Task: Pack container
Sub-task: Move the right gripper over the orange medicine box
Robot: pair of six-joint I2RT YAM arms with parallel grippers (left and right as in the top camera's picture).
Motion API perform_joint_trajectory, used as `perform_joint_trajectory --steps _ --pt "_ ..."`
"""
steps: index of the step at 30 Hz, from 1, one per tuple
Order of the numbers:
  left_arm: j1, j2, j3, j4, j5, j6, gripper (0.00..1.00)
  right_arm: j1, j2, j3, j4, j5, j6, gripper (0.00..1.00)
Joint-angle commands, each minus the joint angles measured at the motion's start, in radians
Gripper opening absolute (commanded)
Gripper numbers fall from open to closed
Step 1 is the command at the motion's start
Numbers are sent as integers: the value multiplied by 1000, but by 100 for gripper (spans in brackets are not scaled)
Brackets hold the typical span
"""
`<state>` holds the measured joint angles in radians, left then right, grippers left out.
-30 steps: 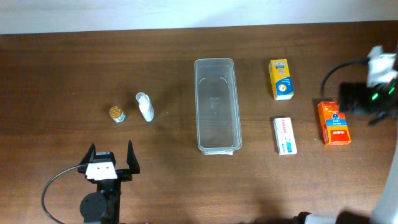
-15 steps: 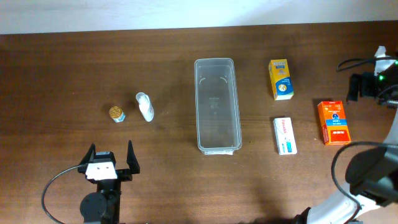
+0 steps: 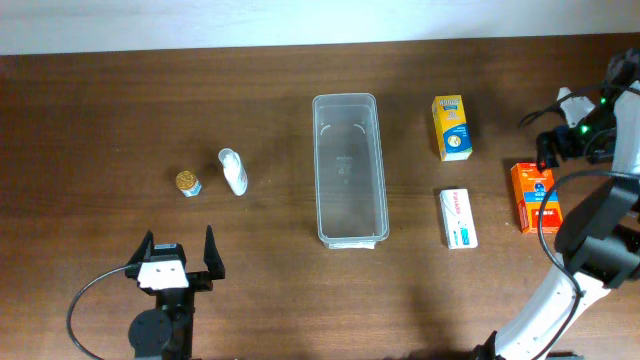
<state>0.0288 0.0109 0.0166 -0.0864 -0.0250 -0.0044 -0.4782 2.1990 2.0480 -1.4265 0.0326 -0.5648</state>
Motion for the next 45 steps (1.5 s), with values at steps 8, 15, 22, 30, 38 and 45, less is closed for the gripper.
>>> perform_joint_trajectory --steps 8,15,22,30,38,45 --pt "5 -6 -7 3 14 -6 100 -5 91 18 -41 -18 34 98" --pt "5 -6 -7 3 14 -6 99 -5 91 18 -105 28 150 99" --pt "5 -6 -7 3 14 -6 99 15 91 18 -108 -2 193 98" --pt "5 -6 -7 3 14 -6 99 13 91 18 -43 -48 189 98" --pt "5 -6 -7 3 14 -6 99 3 83 19 -183 -18 200 98" --pt "5 -6 -7 3 14 -6 99 -6 -35 19 -246 -59 200 98"
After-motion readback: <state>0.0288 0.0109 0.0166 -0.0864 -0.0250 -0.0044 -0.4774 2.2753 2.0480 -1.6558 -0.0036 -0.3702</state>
